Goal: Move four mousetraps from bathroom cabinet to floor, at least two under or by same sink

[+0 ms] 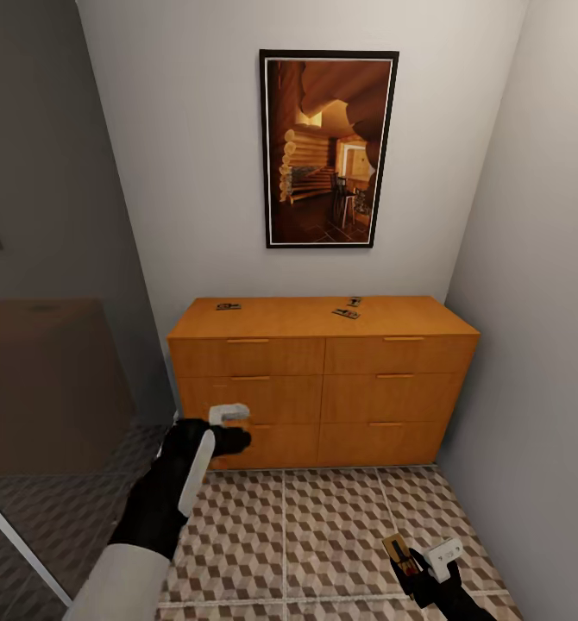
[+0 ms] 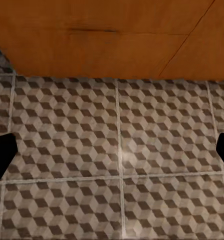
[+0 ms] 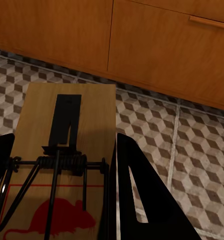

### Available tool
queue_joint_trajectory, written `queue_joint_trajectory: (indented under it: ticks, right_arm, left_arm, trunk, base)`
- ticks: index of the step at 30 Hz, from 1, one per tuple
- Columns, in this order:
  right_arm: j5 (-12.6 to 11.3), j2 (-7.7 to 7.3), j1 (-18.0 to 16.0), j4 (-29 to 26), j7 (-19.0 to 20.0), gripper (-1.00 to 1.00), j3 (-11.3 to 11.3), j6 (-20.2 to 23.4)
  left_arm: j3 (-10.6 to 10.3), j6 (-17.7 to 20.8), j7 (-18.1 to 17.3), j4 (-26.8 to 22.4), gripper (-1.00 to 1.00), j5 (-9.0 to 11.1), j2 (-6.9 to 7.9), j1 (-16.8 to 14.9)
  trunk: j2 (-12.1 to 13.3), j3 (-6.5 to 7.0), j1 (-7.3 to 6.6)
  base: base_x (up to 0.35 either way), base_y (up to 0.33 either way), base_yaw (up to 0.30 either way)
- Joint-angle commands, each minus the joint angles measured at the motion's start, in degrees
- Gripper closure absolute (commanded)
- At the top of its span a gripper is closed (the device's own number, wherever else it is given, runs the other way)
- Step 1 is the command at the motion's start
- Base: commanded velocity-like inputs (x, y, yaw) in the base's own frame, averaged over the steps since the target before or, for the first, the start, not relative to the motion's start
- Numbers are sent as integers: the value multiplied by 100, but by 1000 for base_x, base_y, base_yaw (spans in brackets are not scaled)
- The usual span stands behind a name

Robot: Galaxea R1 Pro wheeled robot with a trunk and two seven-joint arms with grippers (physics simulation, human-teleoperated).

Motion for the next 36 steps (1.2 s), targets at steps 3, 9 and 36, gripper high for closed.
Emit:
queue_joint_trajectory:
  ticks: [3, 9, 36]
  right_arm:
    - [7, -2, -4, 3, 54, 100, -49, -8]
    - [9, -2, -4, 3, 56, 100, -49, -8]
    - [16, 4, -1, 3, 56, 100, -40, 1]
  left_arm:
    - [-253, 170, 181, -142, -100, -23, -10, -458]
    - [-358, 209, 226, -185, -100, -50, -10, -899]
    - [365, 167, 229, 4268, -100, -33, -10, -6414]
  trunk:
    - [-3, -7, 0]
    - [-3, -7, 0]
    - [-3, -7, 0]
  base:
    - [0, 0, 0]
    - [0, 0, 0]
    - [0, 0, 0]
